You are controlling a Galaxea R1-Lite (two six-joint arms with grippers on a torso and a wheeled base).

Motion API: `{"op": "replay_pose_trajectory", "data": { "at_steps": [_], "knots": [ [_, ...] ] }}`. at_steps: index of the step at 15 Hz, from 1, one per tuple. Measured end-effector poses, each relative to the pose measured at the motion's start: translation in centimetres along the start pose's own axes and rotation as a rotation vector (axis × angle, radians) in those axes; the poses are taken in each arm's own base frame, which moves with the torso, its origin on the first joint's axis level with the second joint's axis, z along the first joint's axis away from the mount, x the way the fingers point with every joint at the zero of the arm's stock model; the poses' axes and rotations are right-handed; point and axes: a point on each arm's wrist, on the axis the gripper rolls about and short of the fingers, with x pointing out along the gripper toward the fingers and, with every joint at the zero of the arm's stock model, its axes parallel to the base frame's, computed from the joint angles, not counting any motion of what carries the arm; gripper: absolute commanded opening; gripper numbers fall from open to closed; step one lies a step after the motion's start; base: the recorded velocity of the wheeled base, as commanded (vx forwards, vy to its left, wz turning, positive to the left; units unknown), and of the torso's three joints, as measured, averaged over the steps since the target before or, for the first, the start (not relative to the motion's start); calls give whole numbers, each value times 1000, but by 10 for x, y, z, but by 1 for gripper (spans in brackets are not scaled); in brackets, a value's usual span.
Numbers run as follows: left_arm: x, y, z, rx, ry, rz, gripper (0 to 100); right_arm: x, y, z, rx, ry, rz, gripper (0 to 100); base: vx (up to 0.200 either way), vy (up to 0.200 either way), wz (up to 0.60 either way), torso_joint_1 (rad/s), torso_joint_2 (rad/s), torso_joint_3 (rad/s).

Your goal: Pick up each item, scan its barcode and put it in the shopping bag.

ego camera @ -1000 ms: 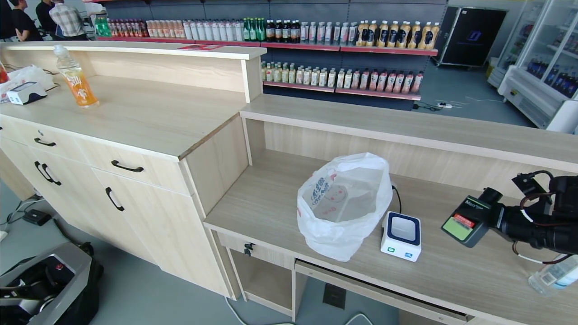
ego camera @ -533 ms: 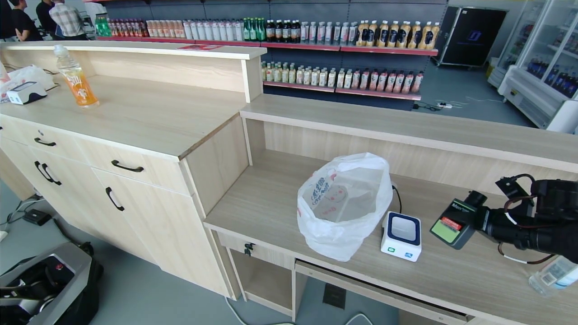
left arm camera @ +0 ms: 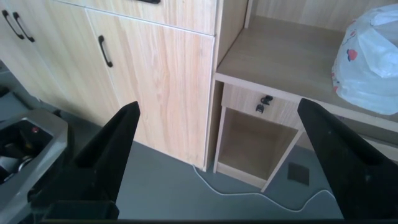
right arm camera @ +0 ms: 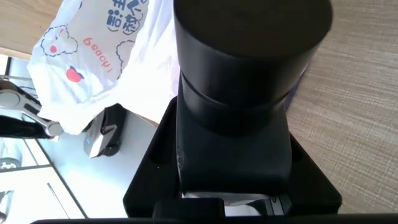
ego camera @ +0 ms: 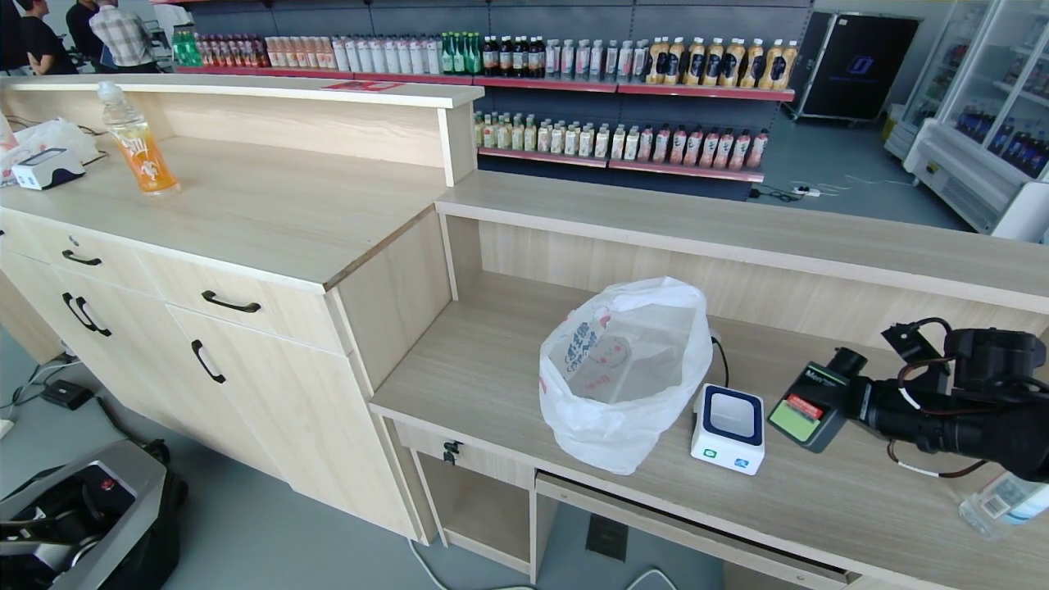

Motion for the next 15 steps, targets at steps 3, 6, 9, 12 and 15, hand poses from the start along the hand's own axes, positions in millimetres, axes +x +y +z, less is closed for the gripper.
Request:
{"op": "replay_pose_trajectory", "data": {
  "at_steps": [3,6,9,12,15],
  "knots": [
    [0,0,0,0,0,0,100,10,3,3,-28,-12,23,0,0,0,0,0,0,0],
    [0,0,0,0,0,0,100,20,6,4,-43,-7,44,0,0,0,0,0,0,0],
    [0,0,0,0,0,-1,100,26,7,4,-49,0,52,0,0,0,0,0,0,0],
    [0,0,0,0,0,0,100,29,5,4,-50,1,53,0,0,0,0,0,0,0],
    [0,0,0,0,0,-1,100,31,5,4,-49,3,53,0,0,0,0,0,0,0]
  ]
}}
